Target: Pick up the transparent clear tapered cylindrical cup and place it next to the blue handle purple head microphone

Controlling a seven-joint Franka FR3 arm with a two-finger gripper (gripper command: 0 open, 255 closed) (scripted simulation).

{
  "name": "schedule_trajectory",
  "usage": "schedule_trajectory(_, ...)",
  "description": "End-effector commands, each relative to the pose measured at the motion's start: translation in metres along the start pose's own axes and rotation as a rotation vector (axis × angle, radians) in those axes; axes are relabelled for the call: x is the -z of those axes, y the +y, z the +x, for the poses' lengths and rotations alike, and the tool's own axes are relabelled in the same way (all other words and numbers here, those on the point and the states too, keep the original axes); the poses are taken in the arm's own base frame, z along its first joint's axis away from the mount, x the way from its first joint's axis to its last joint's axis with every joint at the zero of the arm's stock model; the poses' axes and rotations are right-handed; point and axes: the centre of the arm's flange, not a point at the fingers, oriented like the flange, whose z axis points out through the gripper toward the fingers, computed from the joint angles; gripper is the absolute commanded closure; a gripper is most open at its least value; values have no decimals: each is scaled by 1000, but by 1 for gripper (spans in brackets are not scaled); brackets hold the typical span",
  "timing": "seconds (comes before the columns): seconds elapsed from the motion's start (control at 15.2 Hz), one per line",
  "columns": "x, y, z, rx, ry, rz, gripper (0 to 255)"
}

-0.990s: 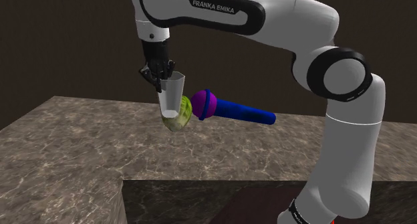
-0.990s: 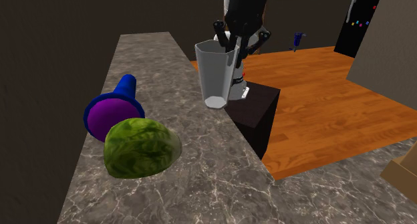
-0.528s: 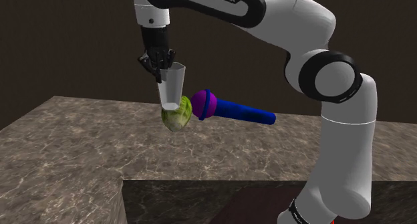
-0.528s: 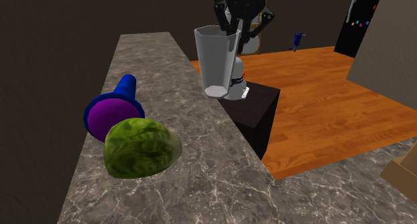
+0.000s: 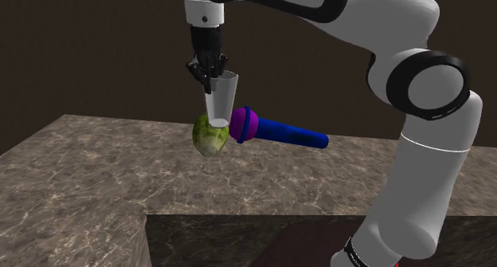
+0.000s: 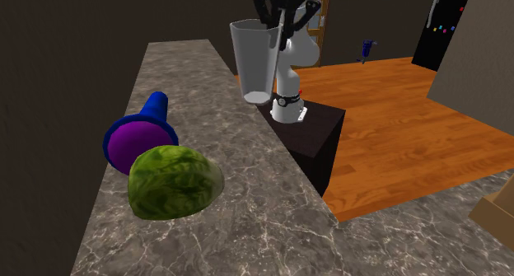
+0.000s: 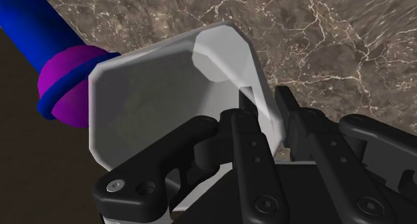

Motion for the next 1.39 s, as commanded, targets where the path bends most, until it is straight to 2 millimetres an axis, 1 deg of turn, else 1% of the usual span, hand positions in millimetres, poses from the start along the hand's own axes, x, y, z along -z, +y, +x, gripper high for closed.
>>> schedule_trajectory(0.0,-2,20,-20,-1,0,0,255)
schedule_trajectory(1.32,-32,209,-202,-1,0,0,255)
